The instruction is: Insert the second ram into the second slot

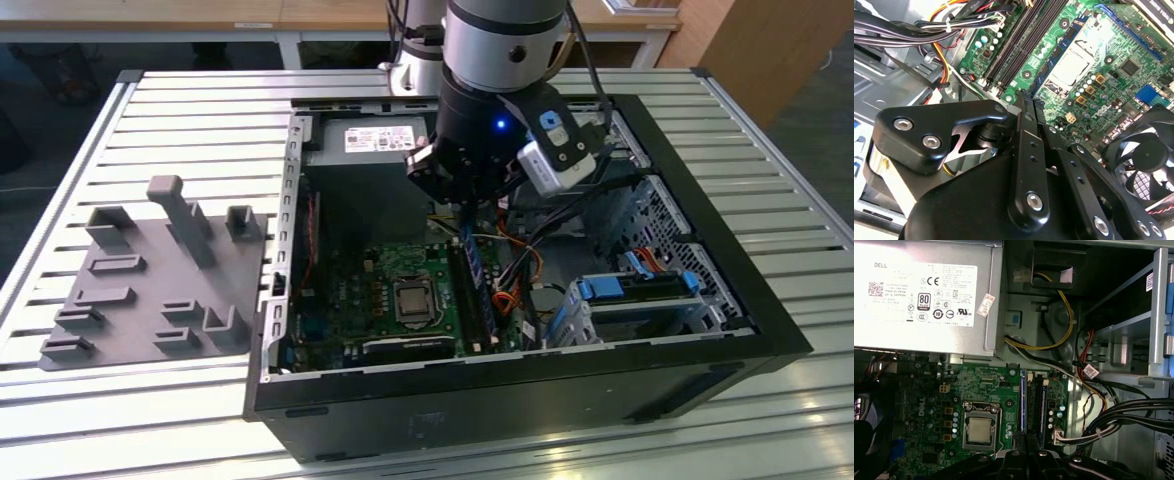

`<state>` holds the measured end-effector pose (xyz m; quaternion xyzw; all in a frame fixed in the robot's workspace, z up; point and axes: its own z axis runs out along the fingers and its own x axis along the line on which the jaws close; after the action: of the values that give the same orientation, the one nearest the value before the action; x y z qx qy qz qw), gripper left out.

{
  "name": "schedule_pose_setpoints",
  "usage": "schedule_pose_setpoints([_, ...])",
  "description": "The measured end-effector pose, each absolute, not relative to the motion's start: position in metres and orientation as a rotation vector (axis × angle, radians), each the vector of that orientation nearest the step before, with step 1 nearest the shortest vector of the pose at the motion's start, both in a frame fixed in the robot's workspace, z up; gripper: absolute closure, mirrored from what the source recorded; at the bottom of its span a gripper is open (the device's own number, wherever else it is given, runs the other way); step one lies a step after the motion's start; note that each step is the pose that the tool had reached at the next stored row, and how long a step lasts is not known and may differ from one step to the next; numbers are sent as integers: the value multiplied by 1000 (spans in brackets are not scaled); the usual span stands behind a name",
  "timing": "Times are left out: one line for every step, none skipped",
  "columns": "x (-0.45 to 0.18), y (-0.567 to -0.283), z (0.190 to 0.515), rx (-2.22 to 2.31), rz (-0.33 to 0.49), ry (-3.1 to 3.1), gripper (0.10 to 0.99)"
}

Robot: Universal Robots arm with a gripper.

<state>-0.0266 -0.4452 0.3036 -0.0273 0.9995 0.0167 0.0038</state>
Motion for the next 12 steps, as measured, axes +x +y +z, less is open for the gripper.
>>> schedule_pose_setpoints([-27, -445, 304, -86, 52, 3132, 957])
schedule_pose_setpoints([-27, -445, 304, -86, 52, 3133, 957])
schedule_pose_setpoints([-27, -445, 303, -85, 52, 3133, 957])
schedule_pose_setpoints([-27, -445, 303, -85, 52, 3132, 957])
schedule_pose_setpoints([-27, -445, 303, -85, 52, 3132, 957])
schedule_pose_setpoints([-27, -445, 303, -84, 52, 3132, 957])
schedule_pose_setpoints([-27, -445, 303, -84, 52, 3132, 957])
schedule_pose_setpoints([-27, -445, 303, -83, 53, 3132, 957])
schedule_pose_setpoints([-27, -446, 302, -82, 53, 3132, 957])
schedule_pose_setpoints([-27, -447, 302, -80, 52, 3133, 957])
schedule_pose_setpoints([-27, -448, 302, -78, 52, 3133, 957])
schedule_pose_setpoints([-27, -448, 302, -75, 52, 3133, 957])
